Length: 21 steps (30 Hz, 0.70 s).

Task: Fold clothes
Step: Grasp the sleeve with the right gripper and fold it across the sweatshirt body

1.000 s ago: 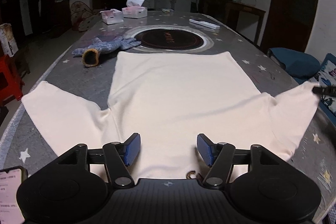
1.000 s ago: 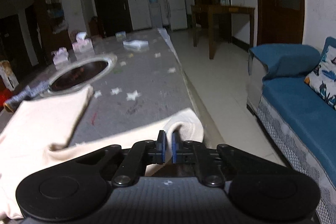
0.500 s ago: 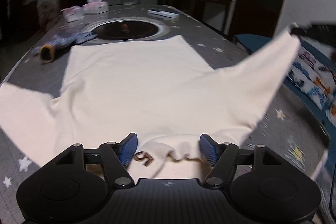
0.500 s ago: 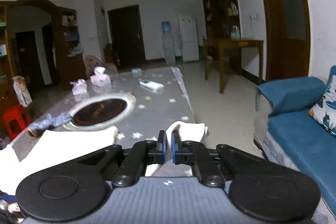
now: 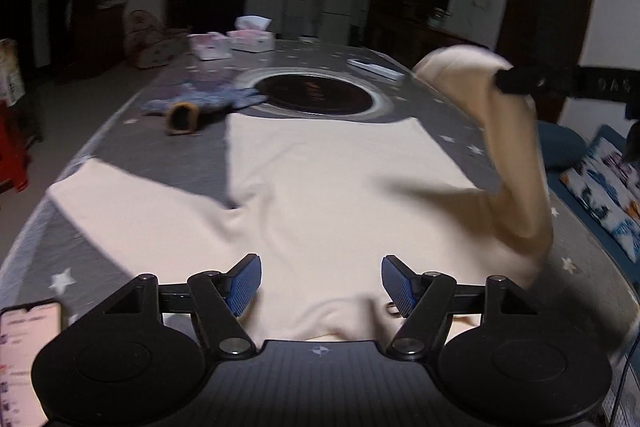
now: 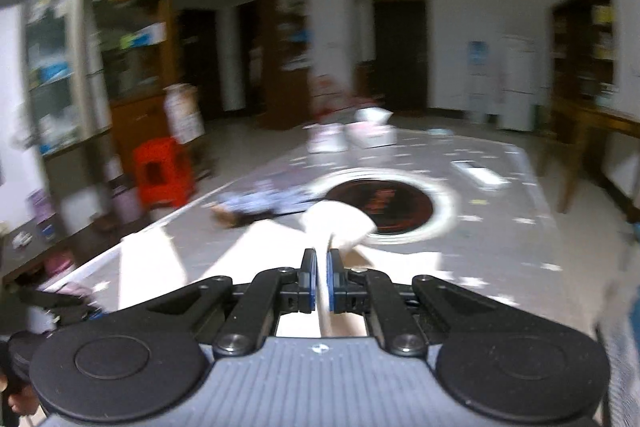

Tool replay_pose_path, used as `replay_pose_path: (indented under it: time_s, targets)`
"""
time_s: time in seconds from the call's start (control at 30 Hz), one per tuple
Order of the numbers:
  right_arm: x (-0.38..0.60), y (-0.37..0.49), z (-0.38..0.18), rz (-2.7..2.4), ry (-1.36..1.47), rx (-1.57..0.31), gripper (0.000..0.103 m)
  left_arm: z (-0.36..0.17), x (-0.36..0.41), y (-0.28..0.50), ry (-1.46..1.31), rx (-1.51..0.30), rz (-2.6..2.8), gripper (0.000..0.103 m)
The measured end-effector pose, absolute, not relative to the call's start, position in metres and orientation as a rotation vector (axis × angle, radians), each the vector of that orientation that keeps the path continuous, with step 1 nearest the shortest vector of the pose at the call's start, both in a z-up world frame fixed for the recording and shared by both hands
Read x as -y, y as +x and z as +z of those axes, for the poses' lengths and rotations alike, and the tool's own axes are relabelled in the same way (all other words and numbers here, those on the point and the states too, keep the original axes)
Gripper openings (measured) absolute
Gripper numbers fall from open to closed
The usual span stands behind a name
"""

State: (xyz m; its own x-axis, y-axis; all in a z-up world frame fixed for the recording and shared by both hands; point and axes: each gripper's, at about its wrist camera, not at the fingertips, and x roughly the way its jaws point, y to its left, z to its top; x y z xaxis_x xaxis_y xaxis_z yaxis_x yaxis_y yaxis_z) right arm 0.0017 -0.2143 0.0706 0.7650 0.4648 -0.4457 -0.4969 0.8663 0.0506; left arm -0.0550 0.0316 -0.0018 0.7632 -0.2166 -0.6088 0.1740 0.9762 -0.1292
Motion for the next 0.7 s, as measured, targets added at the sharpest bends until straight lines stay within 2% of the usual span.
replay_pose_path:
  time_s: [0.2, 0.23, 0.27, 0.33, 0.4, 0.47, 0.7]
  targets:
    - [0.147, 0.007, 0.044, 0.706, -0.094, -0.557, 0.005, -0.004, -0.051, -0.062, -0.091, -0.674, -0.170, 0.070]
    - [0.140, 0.007, 0.040, 0.727, -0.094, -0.571, 0.007, -0.004, -0.054, -0.063, -0.095, -0.674, -0.166, 0.070]
    - [0.136, 0.006, 0.037, 0.743, -0.092, -0.584, 0.012, -0.005, -0.056, -0.063, -0.099, -0.675, -0.162, 0.070]
    - [0.129, 0.005, 0.033, 0.769, -0.090, -0.602, 0.014, -0.004, -0.060, -0.064, -0.105, -0.673, -0.159, 0.070]
    - [0.136, 0.004, 0.037, 0.773, -0.085, -0.600, 0.022, -0.004, -0.064, -0.065, -0.109, -0.669, -0.158, 0.070]
    - [0.149, 0.002, 0.042, 0.758, -0.084, -0.599, 0.025, -0.003, -0.065, -0.063, -0.114, -0.663, -0.164, 0.070]
    - [0.207, 0.000, 0.026, 0.590, -0.182, -0.694, 0.026, 0.000, -0.050, -0.051, -0.096, -0.639, -0.208, 0.068]
